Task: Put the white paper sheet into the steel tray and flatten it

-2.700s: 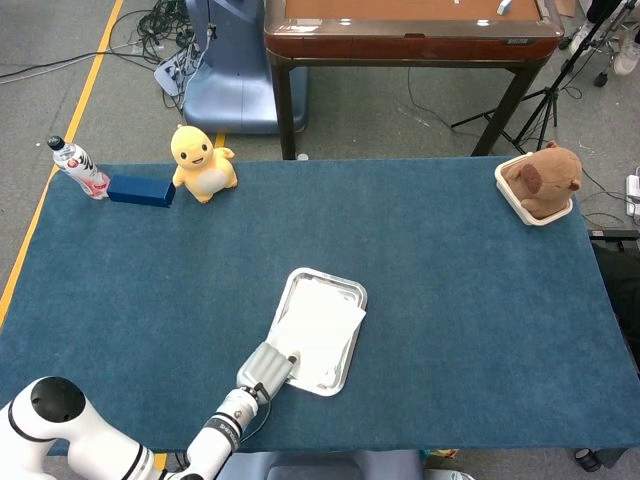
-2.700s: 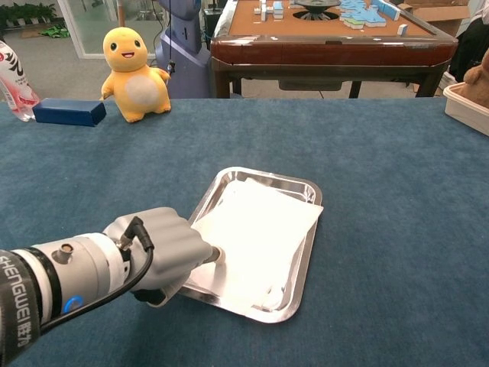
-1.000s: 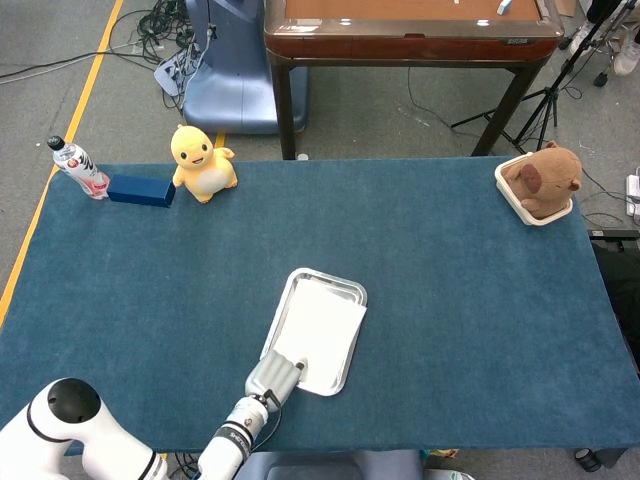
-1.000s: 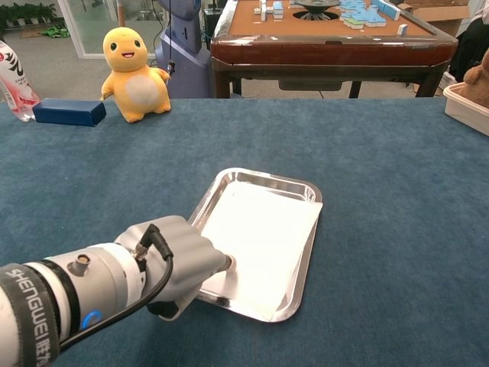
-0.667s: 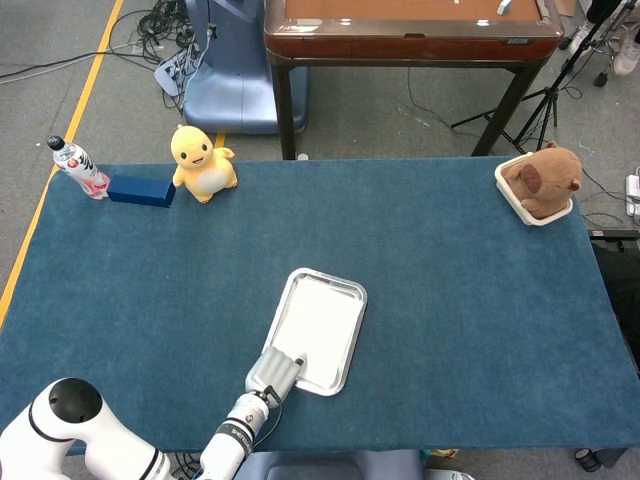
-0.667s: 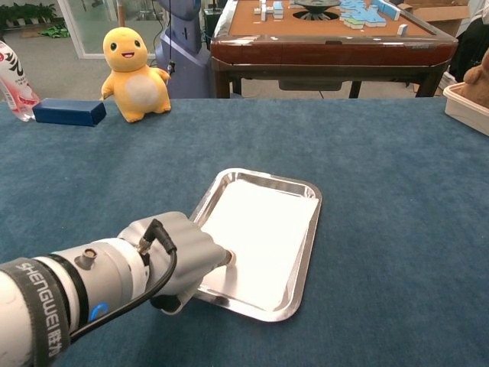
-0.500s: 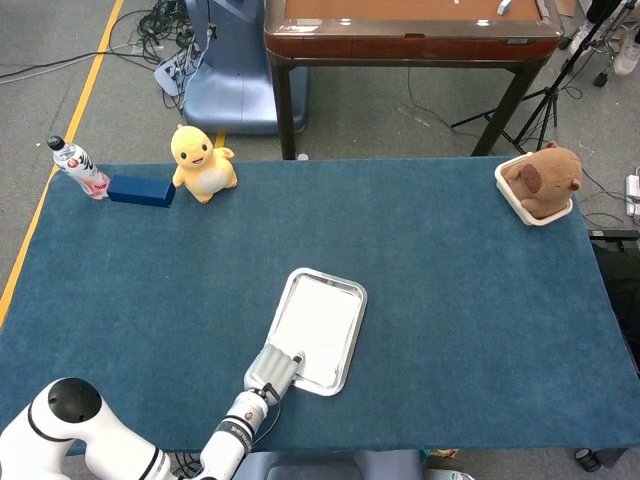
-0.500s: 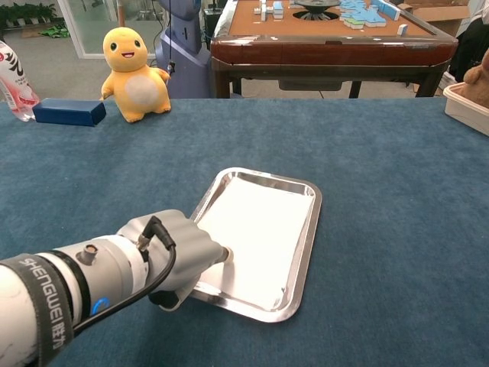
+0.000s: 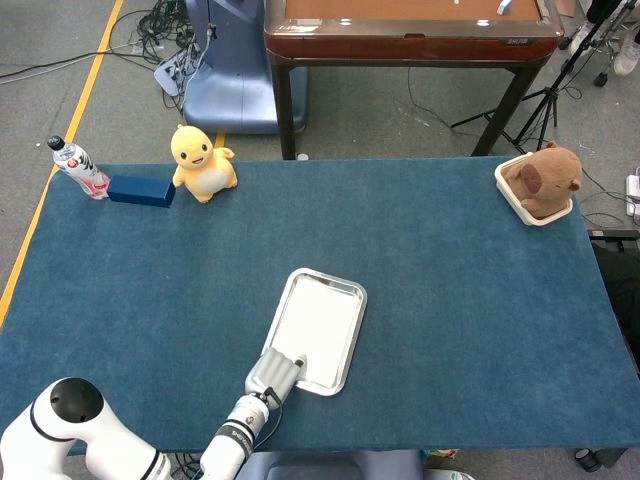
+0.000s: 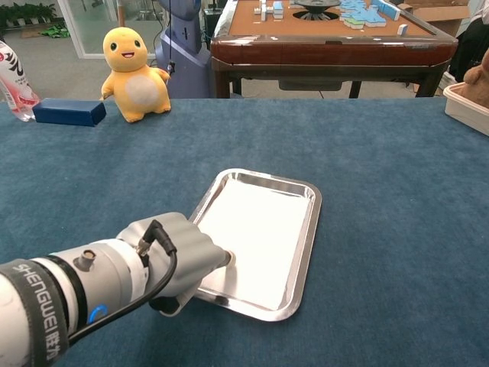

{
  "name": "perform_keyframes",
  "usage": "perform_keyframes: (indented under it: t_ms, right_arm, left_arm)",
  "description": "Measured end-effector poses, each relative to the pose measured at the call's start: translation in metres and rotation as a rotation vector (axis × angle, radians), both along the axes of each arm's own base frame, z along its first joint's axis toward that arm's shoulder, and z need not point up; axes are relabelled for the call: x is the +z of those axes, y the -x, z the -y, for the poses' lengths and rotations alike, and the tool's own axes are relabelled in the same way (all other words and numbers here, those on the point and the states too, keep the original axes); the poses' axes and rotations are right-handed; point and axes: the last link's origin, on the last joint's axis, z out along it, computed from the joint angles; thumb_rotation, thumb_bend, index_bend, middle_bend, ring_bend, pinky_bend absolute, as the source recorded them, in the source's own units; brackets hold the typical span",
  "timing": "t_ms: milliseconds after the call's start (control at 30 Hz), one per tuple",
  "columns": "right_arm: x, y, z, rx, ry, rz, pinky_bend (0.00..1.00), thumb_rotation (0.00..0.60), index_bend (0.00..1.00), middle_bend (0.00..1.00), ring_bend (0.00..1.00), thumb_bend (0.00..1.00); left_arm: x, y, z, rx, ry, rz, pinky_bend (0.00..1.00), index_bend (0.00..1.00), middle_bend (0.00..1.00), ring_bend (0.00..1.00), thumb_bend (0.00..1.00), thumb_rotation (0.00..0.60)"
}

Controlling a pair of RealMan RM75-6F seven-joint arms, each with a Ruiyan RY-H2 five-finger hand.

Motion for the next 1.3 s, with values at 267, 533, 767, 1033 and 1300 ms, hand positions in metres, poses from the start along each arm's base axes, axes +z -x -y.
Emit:
perform_keyframes:
  t_ms: [267,533,767,1033,1300]
  right_arm:
    - [0.0014,0.0004,-0.001,0.0,0.007,0.006,0.33,0.6,0.2,0.3,0.16,0.0]
    - [0.0007,0.0005,-0.0006,-0.005,0.004,0.007,0.33,0.6,0.2,0.3,0.16,0.0]
    - [0.0004,0.0003,-0.0005,-0.004,0.002,0.008,0.33,0.6,0.2,0.3,0.16,0.0]
    - [0.0006,0.0005,-0.0006,-0.005,0.003,0.01,0.33,0.6,0.2,0.3,0.16,0.0]
    - [0.0014,0.0002,-0.0009,-0.002,0.008,0.015,0.33,0.6,0.2,0.31,0.16,0.0]
  left_arm:
    - [-0.0014,-0.002,0.0006,-0.002,0.001,0.005,0.86,0.11,1.0,0.84,0.94,0.6]
    - [-0.0026,-0.0005,-0.0032,0.006,-0.009,0.001,0.86,0.11,1.0,0.84,0.94,0.6]
    - [-0.0015,0.0003,-0.0061,0.009,-0.02,0.0,0.86,0.1,1.0,0.84,0.94,0.6]
    - [0.0005,0.0003,-0.0035,0.006,-0.016,0.001,0.87,0.1,1.0,0.84,0.94,0.6]
    - [0.0038,-0.0021,0.0018,-0.01,-0.01,0.01,0.87,0.1,1.0,0.84,0.94,0.6]
